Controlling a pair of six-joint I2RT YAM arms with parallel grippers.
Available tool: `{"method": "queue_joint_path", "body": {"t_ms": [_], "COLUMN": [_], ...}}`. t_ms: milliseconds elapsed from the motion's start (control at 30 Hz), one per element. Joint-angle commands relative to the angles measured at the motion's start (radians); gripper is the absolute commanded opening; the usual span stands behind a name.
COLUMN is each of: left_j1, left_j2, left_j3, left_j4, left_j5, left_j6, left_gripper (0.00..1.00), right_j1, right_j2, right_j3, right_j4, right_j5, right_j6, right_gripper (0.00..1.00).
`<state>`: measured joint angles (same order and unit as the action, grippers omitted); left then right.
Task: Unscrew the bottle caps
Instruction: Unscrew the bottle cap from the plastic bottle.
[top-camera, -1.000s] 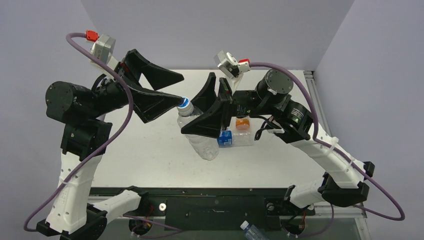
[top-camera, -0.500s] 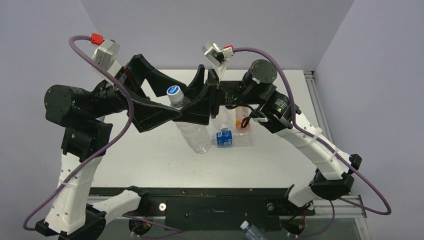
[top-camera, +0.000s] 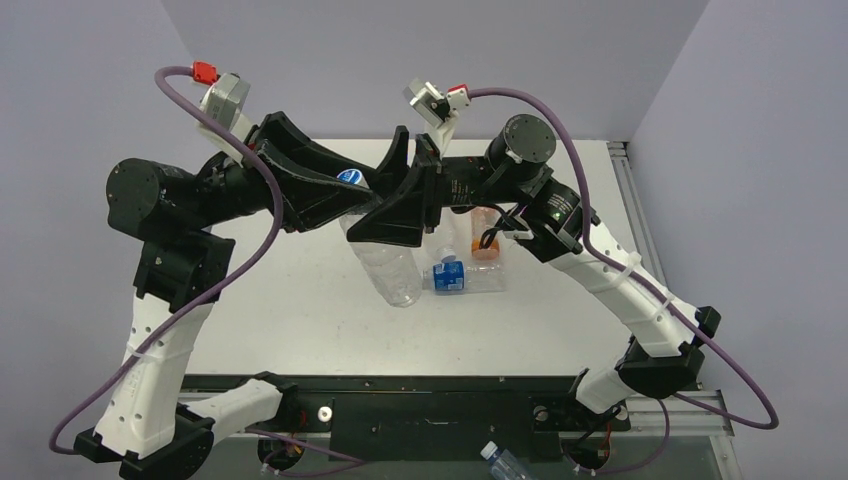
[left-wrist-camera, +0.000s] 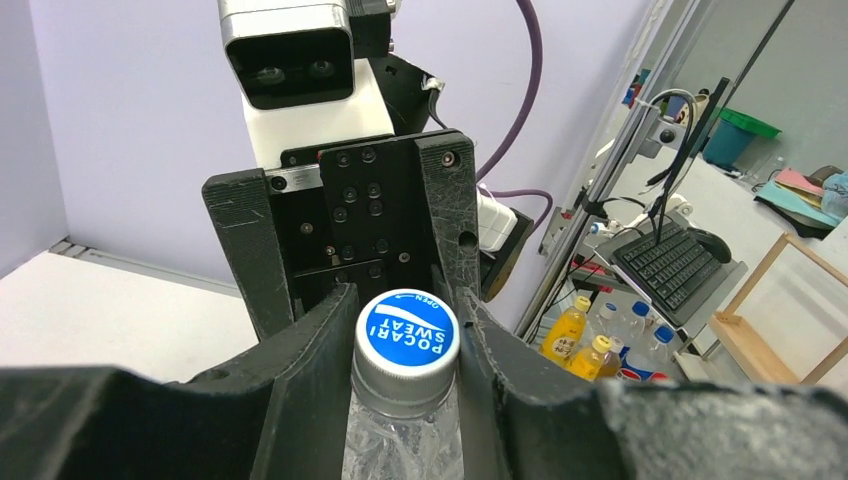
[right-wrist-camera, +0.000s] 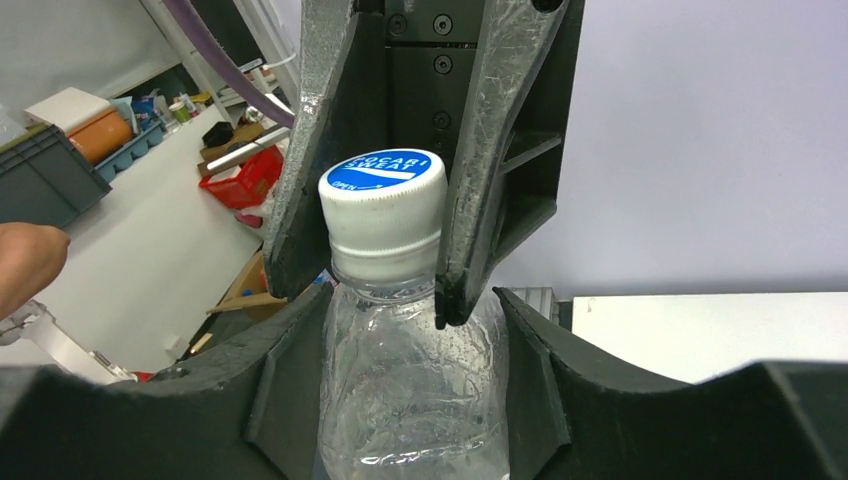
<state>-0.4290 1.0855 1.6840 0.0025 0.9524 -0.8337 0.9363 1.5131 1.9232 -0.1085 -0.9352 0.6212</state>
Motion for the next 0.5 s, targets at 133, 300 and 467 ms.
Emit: {"method": "queue_joint_path", "body": {"t_ms": [133,300,467], "left_j1": [-0.007,-0.007,-0.007], "left_j2": [-0.017,-0.017,-0.021], "left_j3": [0.063,0.059,0.045], "left_j4": [0.024,0.025,0.030], "left_j5": [-0.009,-0.006,0.001], "left_j6": [-0.025,-0.025,-0.014], "left_gripper": [0.53,0.58,0.37], "right_j1": [-0.033,-0.033,-0.032], "right_j2": [-0.013,-0.012,-0.008], "right_j3": [-0.007,0.001,0.004], "right_j4": [-0.034,-0.035,-0.025], "right_j5": [0.039,0.042,0.042], "right_j6": [-0.075,-0.074,-0.065], "right_gripper": [0.00,0.00,0.00]}}
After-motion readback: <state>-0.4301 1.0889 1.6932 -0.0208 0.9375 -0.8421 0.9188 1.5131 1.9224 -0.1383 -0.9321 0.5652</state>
